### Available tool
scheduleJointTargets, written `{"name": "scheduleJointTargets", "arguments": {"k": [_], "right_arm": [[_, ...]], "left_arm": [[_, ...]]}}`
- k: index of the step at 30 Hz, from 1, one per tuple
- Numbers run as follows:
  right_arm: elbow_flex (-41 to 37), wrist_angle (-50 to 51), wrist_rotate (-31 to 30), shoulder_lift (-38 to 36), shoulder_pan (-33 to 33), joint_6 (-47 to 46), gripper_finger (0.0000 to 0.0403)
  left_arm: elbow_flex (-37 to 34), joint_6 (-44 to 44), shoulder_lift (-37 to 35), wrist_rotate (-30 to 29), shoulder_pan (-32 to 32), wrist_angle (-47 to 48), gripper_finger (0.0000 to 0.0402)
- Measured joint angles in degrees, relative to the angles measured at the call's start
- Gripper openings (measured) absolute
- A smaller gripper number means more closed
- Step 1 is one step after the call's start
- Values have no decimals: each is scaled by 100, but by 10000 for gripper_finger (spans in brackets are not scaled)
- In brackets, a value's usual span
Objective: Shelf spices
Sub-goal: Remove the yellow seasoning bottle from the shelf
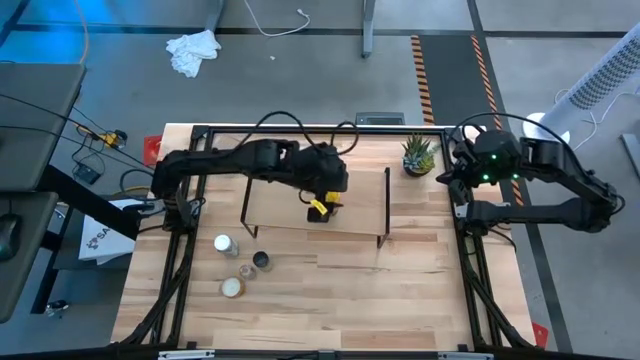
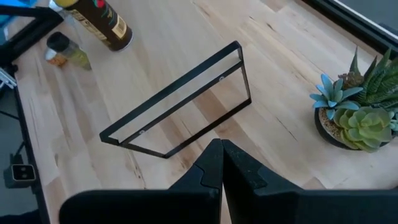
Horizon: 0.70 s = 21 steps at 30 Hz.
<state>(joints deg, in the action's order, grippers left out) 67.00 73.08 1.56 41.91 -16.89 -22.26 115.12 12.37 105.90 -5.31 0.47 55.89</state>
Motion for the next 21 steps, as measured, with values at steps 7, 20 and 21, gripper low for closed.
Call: {"name": "scheduleJointTargets", "arguments": {"k": [7,20,21], "right_arm": [[0,-35,0,-35,-1,15,0],[0,-393,-1,-31,0,29,0],[0,-396,-1,-31,-1,29,0]], "left_arm": [[16,-398,-121,-135,0,425,326],[10,279,320,472,309,809,326],[8,280,355,533,330,830,326]]}}
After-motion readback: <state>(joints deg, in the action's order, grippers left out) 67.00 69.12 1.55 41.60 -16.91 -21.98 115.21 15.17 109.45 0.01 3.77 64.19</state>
